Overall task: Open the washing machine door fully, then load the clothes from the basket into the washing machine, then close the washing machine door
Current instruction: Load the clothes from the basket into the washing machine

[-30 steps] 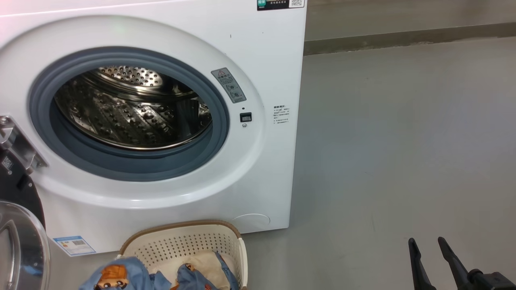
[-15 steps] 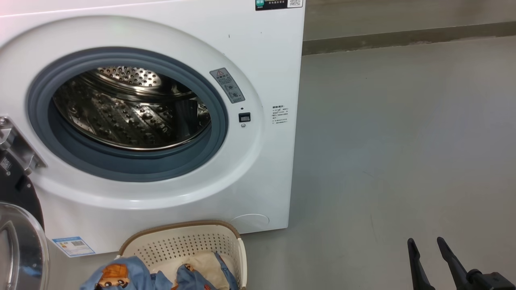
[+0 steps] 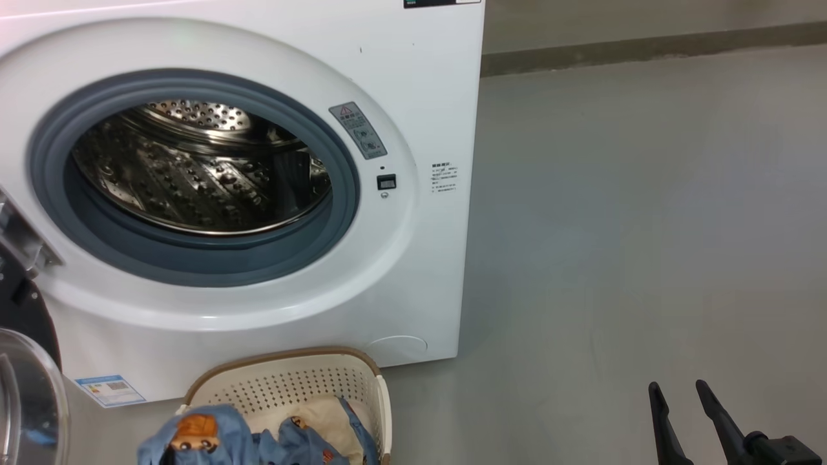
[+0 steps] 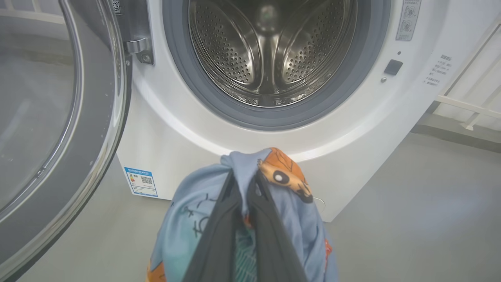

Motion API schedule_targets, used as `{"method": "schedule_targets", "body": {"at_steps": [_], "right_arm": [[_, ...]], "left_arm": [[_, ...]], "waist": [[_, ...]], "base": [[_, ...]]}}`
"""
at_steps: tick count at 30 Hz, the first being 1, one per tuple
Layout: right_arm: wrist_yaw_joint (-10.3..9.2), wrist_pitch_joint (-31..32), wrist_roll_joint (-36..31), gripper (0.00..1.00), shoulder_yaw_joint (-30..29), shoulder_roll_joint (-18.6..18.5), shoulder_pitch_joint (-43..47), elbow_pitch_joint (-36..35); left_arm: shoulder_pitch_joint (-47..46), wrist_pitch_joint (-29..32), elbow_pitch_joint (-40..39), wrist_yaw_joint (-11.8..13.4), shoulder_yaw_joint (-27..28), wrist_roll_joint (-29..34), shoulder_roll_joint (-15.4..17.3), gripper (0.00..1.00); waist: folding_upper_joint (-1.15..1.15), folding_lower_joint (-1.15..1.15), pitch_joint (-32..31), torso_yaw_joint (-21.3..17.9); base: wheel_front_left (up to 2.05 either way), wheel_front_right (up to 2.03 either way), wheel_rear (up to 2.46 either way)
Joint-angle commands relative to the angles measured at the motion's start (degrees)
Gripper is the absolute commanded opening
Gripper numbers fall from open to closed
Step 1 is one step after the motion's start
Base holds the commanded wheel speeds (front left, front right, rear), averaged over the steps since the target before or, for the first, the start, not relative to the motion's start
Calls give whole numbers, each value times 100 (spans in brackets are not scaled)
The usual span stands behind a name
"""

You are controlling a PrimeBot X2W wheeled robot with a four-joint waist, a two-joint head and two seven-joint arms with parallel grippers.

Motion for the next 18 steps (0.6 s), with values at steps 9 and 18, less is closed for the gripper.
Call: {"method": "schedule_targets", "body": {"at_steps": [9, 18], "right_arm": [[9, -28, 42, 100, 265, -56, -226, -170], [9, -28, 332, 100, 455, -54, -573, -140]], "left_arm": [[-935, -60, -90, -105, 275, 212, 63, 0], [-2154, -60, 391, -133, 629, 344, 452, 0]], "waist": [[0, 0, 450, -348], [0, 0, 1034, -738]], "base": [[0, 0, 0], [0, 0, 0]]}}
